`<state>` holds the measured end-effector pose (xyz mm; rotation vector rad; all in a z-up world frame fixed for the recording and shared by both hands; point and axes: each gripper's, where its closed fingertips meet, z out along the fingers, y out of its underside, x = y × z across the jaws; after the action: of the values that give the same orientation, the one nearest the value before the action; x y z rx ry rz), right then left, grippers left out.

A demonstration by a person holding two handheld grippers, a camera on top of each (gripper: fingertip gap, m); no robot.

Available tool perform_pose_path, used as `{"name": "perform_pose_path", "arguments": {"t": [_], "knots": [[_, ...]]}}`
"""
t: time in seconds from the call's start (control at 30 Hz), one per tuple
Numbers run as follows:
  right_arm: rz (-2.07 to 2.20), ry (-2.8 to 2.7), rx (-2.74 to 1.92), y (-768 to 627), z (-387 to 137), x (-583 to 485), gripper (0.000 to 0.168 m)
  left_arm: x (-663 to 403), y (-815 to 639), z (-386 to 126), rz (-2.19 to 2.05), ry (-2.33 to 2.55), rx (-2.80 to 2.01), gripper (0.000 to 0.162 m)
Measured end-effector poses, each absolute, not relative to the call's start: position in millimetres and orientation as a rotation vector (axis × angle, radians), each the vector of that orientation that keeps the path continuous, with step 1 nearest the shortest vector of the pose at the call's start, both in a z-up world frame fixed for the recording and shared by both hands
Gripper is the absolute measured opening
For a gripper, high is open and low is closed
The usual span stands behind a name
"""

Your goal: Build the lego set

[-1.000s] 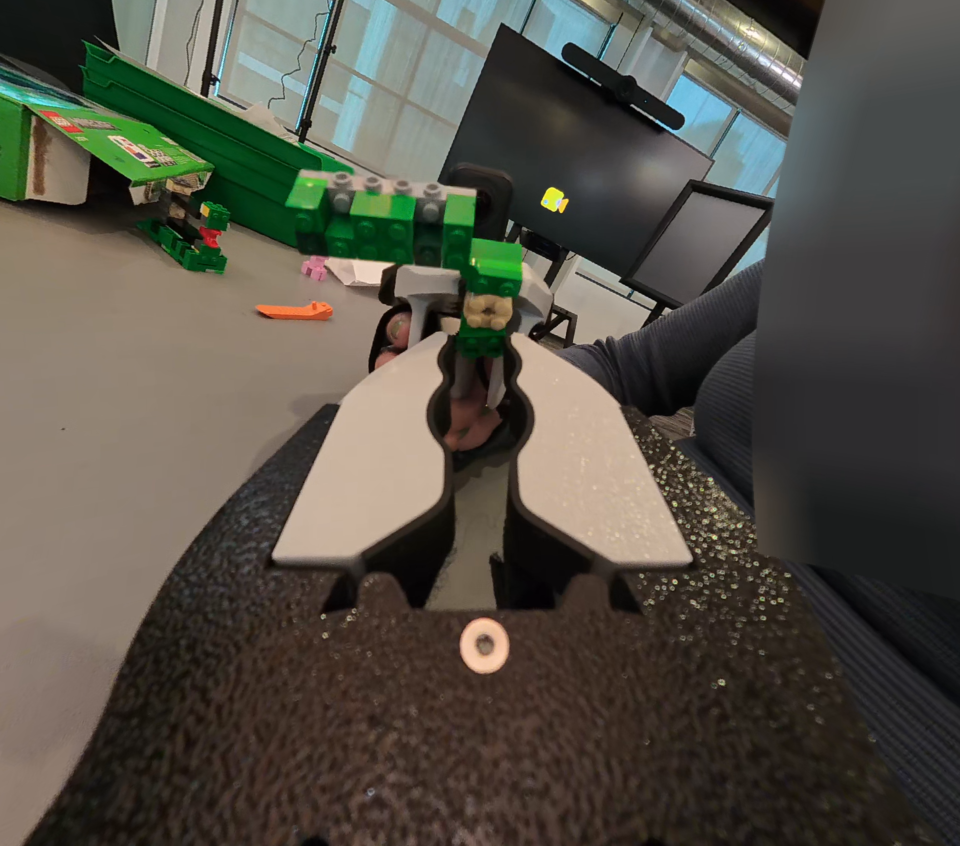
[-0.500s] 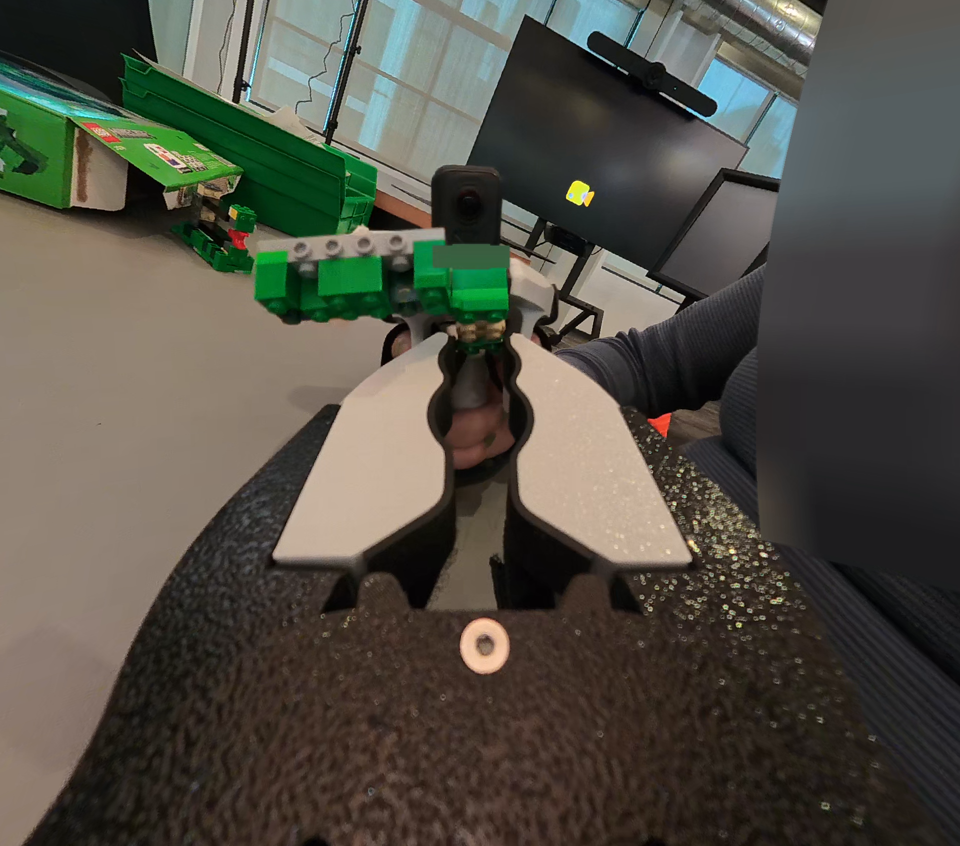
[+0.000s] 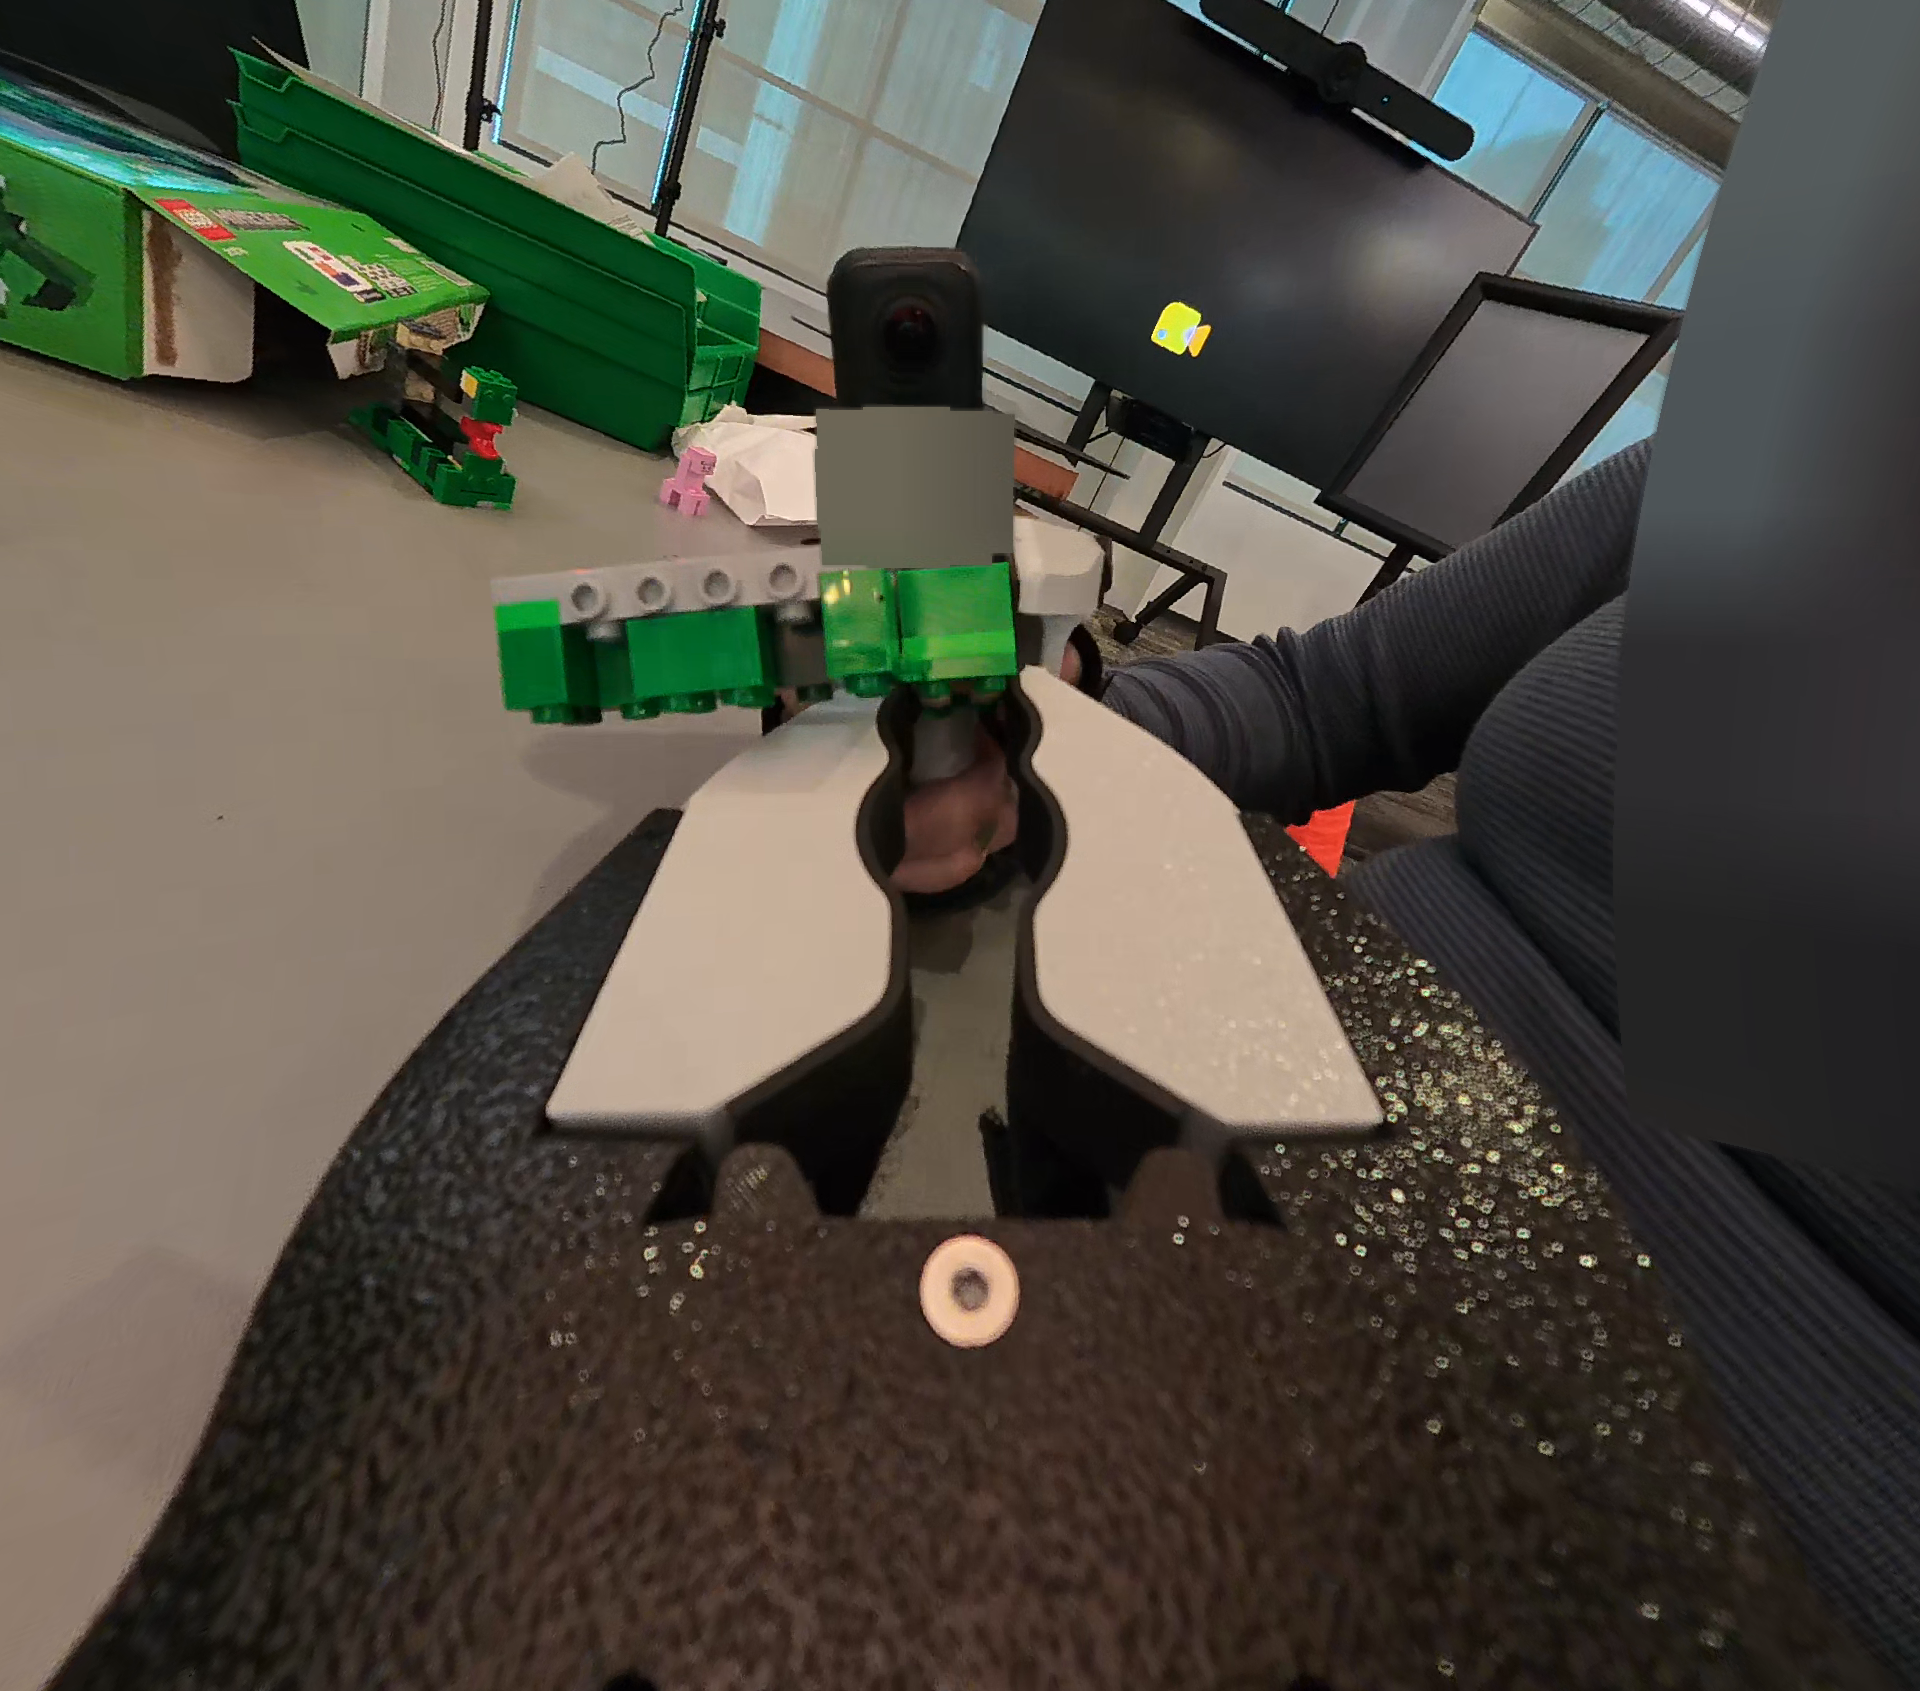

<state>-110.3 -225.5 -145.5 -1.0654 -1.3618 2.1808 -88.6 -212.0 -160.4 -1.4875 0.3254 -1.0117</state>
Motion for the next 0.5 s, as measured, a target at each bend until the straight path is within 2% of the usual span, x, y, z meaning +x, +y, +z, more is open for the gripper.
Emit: {"name": "perform_pose_path", "arguments": {"t": [0.5], "knots": [[2.244, -1.174, -1.135, -218, -139, -122, 0.016, -99, -206, -156, -0.990, 0.237, -1.462, 0.017]]}}
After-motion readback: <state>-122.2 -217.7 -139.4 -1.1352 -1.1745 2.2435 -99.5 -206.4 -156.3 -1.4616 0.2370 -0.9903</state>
